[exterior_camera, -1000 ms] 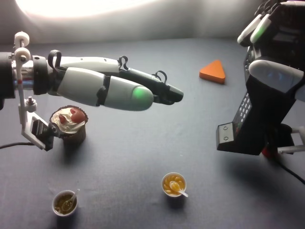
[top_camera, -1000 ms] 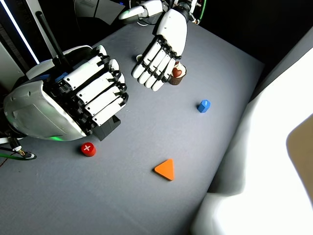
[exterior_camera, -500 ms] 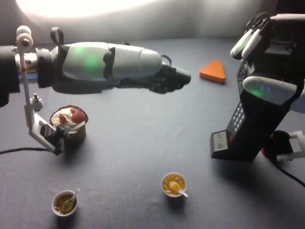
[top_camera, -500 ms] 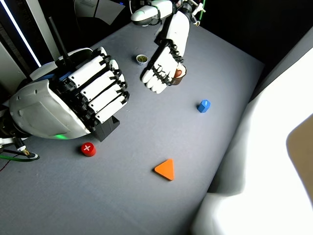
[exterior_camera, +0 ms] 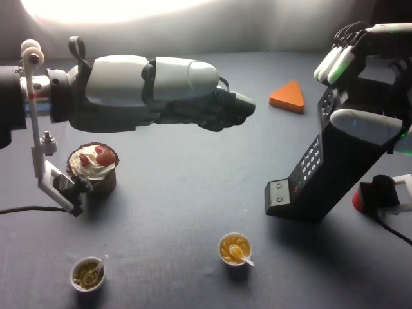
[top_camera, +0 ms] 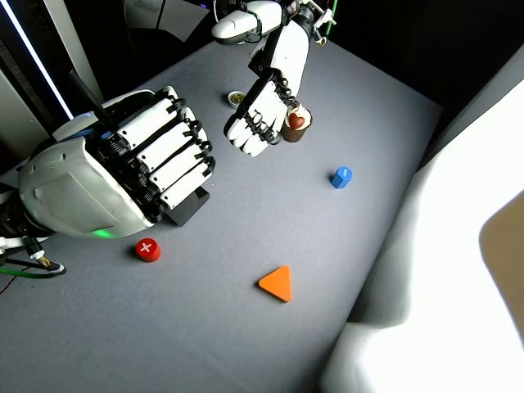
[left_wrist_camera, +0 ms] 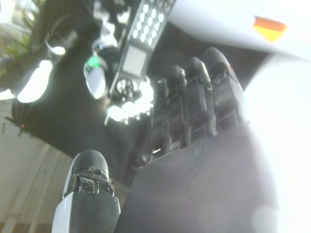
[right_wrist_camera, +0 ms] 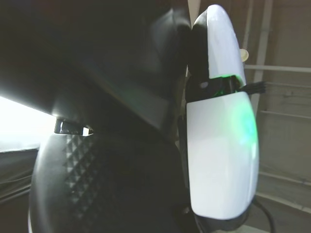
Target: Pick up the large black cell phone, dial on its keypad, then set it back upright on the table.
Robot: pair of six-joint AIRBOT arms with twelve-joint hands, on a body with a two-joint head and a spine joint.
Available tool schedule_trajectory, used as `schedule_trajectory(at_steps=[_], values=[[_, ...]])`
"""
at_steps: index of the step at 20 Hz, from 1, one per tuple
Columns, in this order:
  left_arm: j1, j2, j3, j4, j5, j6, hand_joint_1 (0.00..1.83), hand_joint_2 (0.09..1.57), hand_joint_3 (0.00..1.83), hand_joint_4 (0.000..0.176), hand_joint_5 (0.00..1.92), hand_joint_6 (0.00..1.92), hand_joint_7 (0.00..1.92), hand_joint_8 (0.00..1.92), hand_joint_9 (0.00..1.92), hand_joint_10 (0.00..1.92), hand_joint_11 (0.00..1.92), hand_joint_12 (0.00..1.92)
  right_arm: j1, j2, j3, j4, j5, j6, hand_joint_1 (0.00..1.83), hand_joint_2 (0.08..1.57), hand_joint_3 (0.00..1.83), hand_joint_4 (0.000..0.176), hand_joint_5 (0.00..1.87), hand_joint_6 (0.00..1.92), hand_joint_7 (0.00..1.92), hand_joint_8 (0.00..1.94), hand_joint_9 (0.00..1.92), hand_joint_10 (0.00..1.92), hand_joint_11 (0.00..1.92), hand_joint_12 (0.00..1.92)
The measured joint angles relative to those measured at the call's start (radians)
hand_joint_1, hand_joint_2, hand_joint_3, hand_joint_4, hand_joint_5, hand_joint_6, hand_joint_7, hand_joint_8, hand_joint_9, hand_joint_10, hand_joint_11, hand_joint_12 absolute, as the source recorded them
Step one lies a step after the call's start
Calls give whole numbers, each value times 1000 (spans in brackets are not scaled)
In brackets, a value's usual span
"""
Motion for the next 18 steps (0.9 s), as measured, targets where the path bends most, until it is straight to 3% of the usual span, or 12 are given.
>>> schedule_trajectory(at_steps=[3,5,7,10,18], values=[[-5,5,-8,89,-24,-18,0,1117,0,4,308,1,261,0,200,1,0,391,0,-3,2,-24,0,-3,1487,1114,1,0,938,929,964,880,929,1145,749,1661],[-5,5,-32,87,-24,-22,0,1117,0,0,321,5,274,5,205,3,0,396,0,-3,11,-50,6,-3,1485,1124,1,0,934,945,943,923,903,1178,711,1688],[-5,-5,-47,90,-31,-26,0,1115,0,3,307,1,268,1,190,1,0,349,0,-3,15,-59,8,-2,1488,1110,0,0,941,945,979,843,946,1115,750,1646],[-2,-10,-60,184,-34,-59,0,1118,0,8,290,0,264,3,191,2,0,362,0,-2,19,-106,16,-2,1489,1104,0,0,953,919,992,819,948,1105,772,1633],[6,6,1,171,-24,-99,0,1117,0,11,290,1,263,1,198,1,0,388,-1,-2,-2,-124,20,-15,1486,1124,1,0,923,954,935,926,901,1178,745,1674]])
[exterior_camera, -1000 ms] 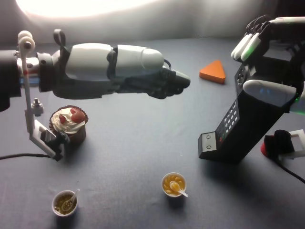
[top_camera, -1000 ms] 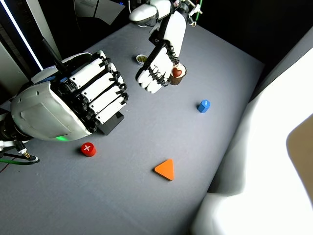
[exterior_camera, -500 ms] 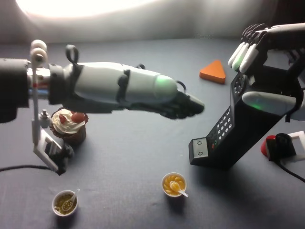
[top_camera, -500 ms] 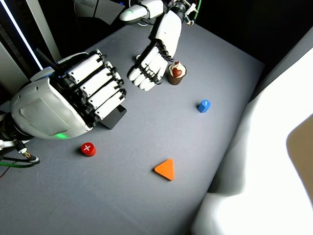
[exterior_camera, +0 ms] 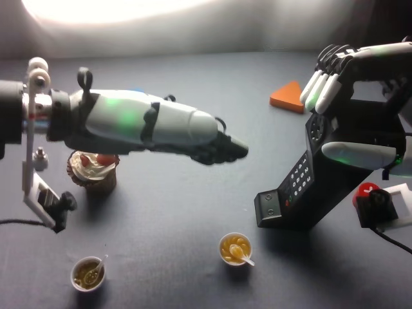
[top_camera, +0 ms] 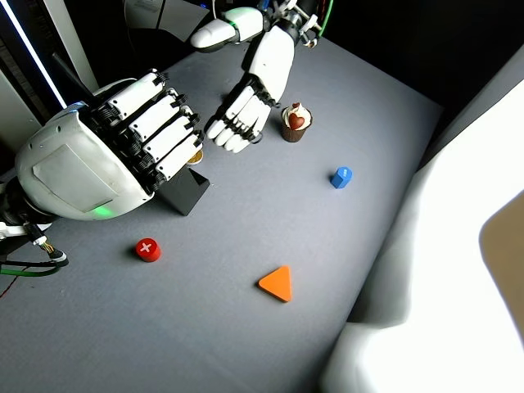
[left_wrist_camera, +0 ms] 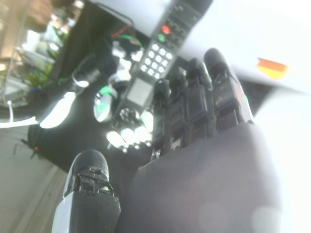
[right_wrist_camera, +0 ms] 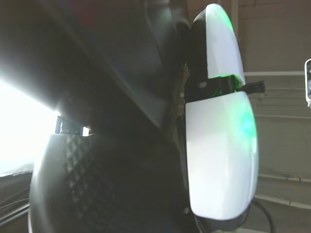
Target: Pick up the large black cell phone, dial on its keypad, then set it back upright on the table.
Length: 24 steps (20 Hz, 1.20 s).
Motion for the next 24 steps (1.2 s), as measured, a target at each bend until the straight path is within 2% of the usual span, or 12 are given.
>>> schedule_trajectory(at_steps=[7,15,18,20,22,24], values=[[13,5,23,18,-8,-2,0,1119,0,10,300,3,265,0,199,1,0,413,-2,-8,0,14,2,0,1485,1129,1,0,911,981,922,945,901,1184,720,1697],[55,24,52,51,-2,3,0,1124,0,12,300,0,270,2,216,2,0,401,-2,-42,3,42,13,-1,1488,1111,0,0,944,897,947,903,947,1120,779,1649],[15,39,56,113,-7,6,0,1130,1,10,294,1,268,2,207,4,0,391,-2,-61,6,63,23,-9,1485,1125,0,0,924,940,906,968,905,1172,767,1668],[-25,42,59,98,-2,13,0,1131,1,9,288,0,267,1,207,3,0,392,-2,-71,6,69,27,-16,1485,1126,0,0,930,930,904,970,898,1180,769,1667],[-28,42,58,76,-8,15,0,1129,0,12,298,3,274,2,211,4,0,411,-2,-79,10,73,34,-20,1485,1125,0,0,927,944,906,961,907,1172,768,1665],[-27,42,58,112,-8,26,0,1129,0,12,298,3,274,2,211,4,0,411,-6,-83,18,86,37,-21,1485,1125,0,0,927,944,906,961,907,1172,768,1665]])
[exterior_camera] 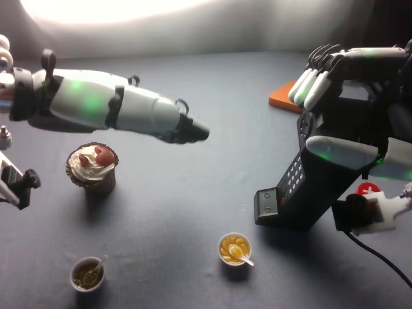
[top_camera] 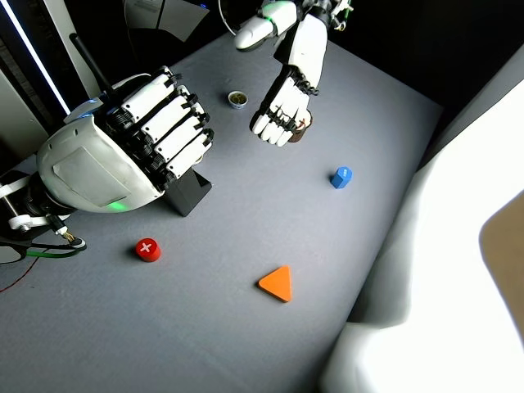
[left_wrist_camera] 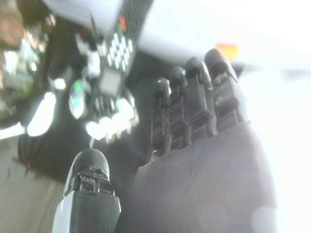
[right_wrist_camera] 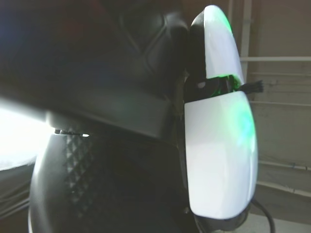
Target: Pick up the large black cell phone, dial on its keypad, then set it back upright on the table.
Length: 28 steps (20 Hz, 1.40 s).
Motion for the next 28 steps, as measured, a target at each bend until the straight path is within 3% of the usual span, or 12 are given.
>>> schedule_trajectory(at_steps=[17,28], values=[[-34,0,31,-20,3,-9,0,1127,1,21,314,1,298,3,223,3,0,445,-32,-10,4,31,32,-6,1486,1127,0,0,920,946,920,948,896,1187,756,1674],[-44,0,50,-16,1,-15,0,1132,1,22,307,1,303,0,231,2,0,453,-33,47,-24,36,-11,1,1486,1124,1,0,911,953,898,976,908,1170,788,1653]])
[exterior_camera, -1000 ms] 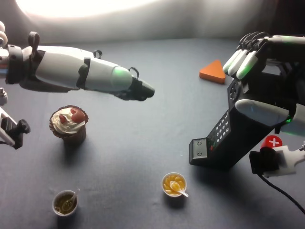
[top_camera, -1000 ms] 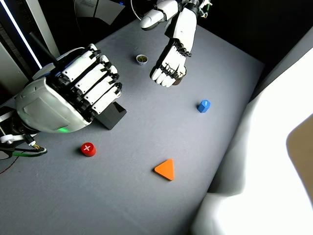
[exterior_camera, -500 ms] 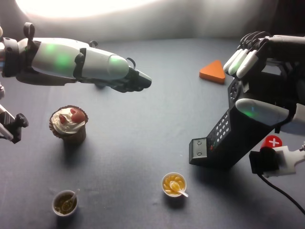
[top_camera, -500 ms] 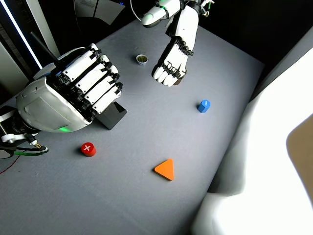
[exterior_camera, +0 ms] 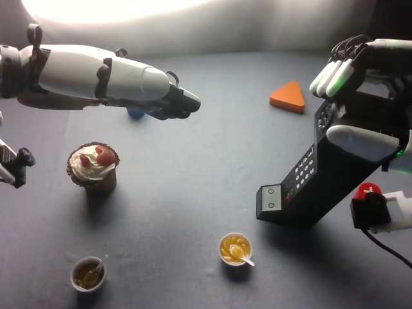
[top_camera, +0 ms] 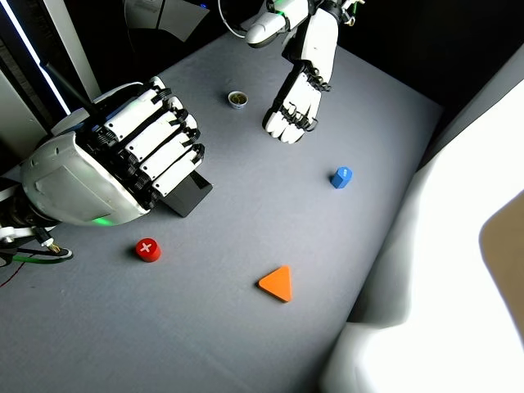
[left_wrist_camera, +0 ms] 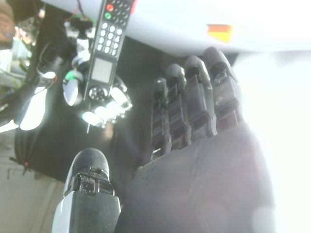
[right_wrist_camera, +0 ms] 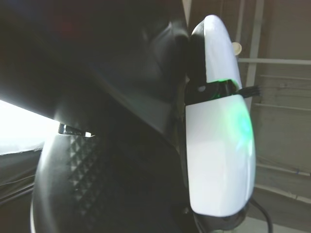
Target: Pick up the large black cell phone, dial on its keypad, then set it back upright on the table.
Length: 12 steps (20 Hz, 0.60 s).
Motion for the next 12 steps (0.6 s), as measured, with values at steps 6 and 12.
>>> schedule_trajectory(at_steps=[6,12], values=[[59,0,18,-102,2,22,0,1134,1,27,302,1,285,0,217,0,0,418,0,29,-6,-11,-24,5,1486,1117,0,0,949,896,918,942,903,1163,804,1638],[48,5,17,-61,-2,22,0,1135,1,29,309,2,299,5,226,3,0,443,0,29,-44,-53,-27,-13,1483,1129,1,0,933,917,895,984,878,1208,765,1683]])
